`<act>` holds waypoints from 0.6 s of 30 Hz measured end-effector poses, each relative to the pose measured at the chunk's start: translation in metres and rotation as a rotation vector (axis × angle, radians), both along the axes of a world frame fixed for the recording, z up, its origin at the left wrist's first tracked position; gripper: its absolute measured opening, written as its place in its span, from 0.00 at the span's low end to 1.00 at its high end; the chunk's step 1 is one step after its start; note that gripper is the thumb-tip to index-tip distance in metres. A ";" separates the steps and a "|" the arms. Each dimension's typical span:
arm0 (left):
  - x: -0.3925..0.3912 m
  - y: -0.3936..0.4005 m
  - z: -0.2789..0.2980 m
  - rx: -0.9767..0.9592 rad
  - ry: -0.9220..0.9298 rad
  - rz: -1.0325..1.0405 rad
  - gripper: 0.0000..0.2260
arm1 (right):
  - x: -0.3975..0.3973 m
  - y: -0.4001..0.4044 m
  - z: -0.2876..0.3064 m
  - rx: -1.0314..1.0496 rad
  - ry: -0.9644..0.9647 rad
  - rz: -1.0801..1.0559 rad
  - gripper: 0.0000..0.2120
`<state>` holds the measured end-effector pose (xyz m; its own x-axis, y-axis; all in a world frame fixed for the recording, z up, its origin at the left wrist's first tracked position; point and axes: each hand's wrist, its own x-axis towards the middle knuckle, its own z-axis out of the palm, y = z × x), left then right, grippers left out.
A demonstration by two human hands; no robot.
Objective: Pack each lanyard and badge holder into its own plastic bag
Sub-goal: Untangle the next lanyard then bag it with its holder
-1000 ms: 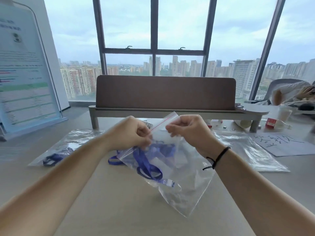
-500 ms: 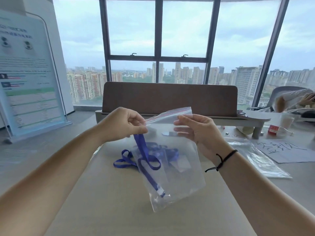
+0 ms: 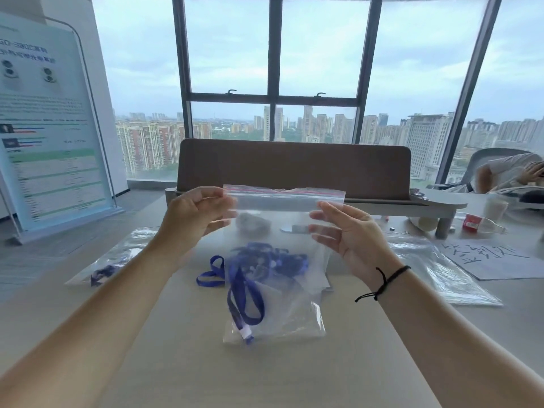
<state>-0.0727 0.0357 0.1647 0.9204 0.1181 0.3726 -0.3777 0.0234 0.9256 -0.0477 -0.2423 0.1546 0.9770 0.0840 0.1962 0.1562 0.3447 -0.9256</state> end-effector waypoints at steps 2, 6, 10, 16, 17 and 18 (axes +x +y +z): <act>-0.004 -0.004 -0.026 0.192 0.125 -0.143 0.25 | 0.000 0.006 -0.001 0.032 0.008 0.001 0.12; -0.007 -0.014 -0.073 0.283 0.262 -0.175 0.13 | 0.001 0.015 -0.005 0.008 0.022 -0.018 0.14; -0.006 -0.009 -0.060 0.133 0.208 -0.133 0.09 | 0.009 0.012 0.009 0.022 -0.044 -0.016 0.14; -0.006 -0.009 -0.070 0.094 0.236 -0.038 0.06 | 0.009 0.019 -0.037 -0.246 0.073 0.102 0.15; -0.006 -0.009 -0.074 0.057 0.244 -0.018 0.06 | 0.008 0.021 -0.044 -0.261 0.084 0.085 0.13; -0.007 -0.008 -0.078 0.026 0.255 -0.019 0.05 | 0.008 0.023 -0.048 -0.250 0.089 0.062 0.11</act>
<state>-0.0795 0.0273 0.0868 0.9870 0.0933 0.1307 -0.1315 0.0032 0.9913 -0.0395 -0.2195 0.1063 0.9809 0.1794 0.0751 0.0557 0.1106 -0.9923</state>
